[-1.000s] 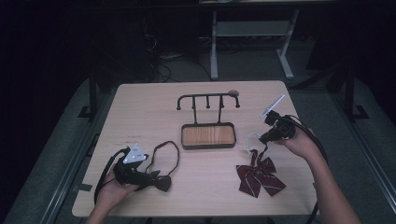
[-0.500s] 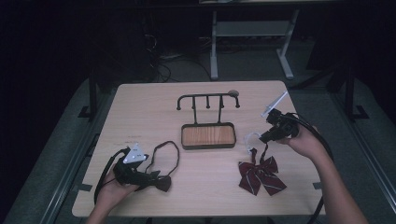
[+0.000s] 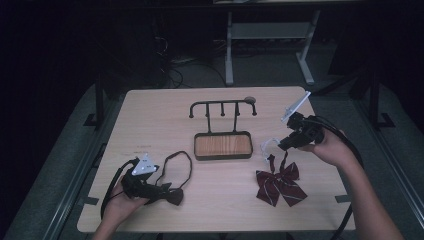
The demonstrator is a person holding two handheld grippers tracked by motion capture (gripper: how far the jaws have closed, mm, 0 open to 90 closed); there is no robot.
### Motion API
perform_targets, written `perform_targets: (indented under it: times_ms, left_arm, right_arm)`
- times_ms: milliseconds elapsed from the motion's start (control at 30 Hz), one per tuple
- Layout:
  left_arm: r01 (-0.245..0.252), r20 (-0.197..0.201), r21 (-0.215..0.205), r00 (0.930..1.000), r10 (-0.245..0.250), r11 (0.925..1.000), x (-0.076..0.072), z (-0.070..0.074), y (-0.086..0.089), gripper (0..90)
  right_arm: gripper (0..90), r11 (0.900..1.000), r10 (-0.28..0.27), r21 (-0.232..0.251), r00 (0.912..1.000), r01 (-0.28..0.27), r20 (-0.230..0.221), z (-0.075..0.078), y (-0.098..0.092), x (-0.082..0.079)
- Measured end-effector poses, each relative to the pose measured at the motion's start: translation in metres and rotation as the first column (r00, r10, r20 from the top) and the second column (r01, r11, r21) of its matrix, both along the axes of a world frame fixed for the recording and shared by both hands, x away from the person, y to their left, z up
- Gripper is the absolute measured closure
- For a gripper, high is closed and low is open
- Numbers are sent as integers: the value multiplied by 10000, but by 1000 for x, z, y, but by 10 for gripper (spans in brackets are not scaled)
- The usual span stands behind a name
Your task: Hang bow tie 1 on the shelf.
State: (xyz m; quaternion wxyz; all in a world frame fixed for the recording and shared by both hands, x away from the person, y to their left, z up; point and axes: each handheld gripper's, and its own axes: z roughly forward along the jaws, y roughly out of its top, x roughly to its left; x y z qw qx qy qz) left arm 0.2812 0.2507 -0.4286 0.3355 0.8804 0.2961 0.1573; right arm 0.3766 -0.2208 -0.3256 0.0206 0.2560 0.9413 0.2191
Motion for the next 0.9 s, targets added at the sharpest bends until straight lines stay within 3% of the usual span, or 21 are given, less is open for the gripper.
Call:
perform_targets:
  times_ms: [900]
  left_arm:
    - [-45,37,-28,10000,45,10000,0,1,0,254]
  right_arm:
    - [846,9985,492,-280,9964,-473,695,46,20,-1]
